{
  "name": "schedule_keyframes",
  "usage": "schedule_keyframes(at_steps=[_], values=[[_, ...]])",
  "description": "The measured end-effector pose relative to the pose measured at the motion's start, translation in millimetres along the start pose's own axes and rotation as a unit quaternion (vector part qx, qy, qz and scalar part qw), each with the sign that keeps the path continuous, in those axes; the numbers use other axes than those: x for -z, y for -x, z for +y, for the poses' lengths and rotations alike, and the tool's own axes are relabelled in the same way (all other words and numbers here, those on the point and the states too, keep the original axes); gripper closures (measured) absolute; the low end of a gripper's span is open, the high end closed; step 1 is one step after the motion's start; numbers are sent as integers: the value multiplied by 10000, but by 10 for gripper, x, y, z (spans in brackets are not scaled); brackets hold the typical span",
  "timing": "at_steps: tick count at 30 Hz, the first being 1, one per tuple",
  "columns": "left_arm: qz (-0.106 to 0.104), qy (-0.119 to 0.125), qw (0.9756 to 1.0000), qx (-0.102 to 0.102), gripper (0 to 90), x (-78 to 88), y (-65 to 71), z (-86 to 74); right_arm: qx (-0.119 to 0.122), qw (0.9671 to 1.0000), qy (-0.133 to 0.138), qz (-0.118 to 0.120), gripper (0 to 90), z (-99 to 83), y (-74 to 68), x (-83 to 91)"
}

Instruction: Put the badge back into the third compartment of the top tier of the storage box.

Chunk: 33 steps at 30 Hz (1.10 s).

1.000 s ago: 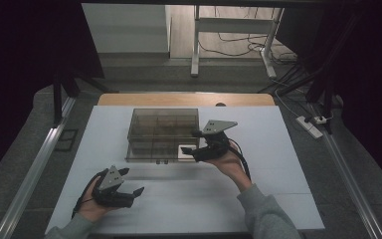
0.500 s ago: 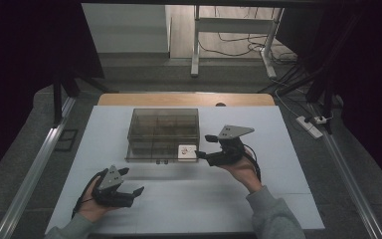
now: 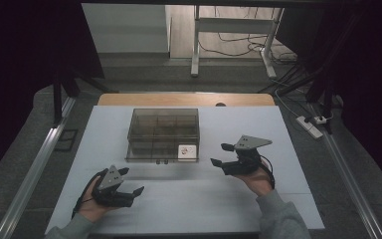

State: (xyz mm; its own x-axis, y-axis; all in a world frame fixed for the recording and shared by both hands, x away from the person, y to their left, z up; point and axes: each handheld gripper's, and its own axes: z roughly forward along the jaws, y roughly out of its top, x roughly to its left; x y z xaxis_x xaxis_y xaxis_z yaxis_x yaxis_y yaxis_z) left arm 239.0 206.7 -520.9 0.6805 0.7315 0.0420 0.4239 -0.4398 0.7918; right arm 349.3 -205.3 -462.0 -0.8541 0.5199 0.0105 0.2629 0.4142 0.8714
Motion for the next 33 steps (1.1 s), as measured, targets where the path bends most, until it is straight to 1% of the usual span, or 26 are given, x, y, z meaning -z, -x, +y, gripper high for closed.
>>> schedule_keyframes(at_steps=[2,7,10,13,16,19,26,29,33], values=[[0,2,10000,1,153,0,-1,0,-6,10000,-44,-23,295,-43,-15,28],[2,6,10000,2,153,3,-1,-1,-38,9999,21,-101,295,-132,-35,97],[6,16,10000,0,153,8,1,-1,-46,9999,-19,-95,295,-176,-35,148],[9,23,10000,1,153,12,-2,-2,-114,9998,35,-142,295,-224,-37,207],[5,30,10000,6,153,15,-5,-3,-134,9997,15,-186,294,-284,-43,272],[0,45,10000,22,153,18,-8,-6,-168,9995,60,-277,294,-369,-58,328],[0,66,10000,51,153,22,-18,-6,-259,9986,24,-465,292,-566,-74,465],[1,64,10000,60,153,19,-18,-5,-310,9982,58,-518,293,-642,-86,534],[8,75,10000,49,153,25,-15,-4,-324,9978,23,-584,293,-730,-103,625]])
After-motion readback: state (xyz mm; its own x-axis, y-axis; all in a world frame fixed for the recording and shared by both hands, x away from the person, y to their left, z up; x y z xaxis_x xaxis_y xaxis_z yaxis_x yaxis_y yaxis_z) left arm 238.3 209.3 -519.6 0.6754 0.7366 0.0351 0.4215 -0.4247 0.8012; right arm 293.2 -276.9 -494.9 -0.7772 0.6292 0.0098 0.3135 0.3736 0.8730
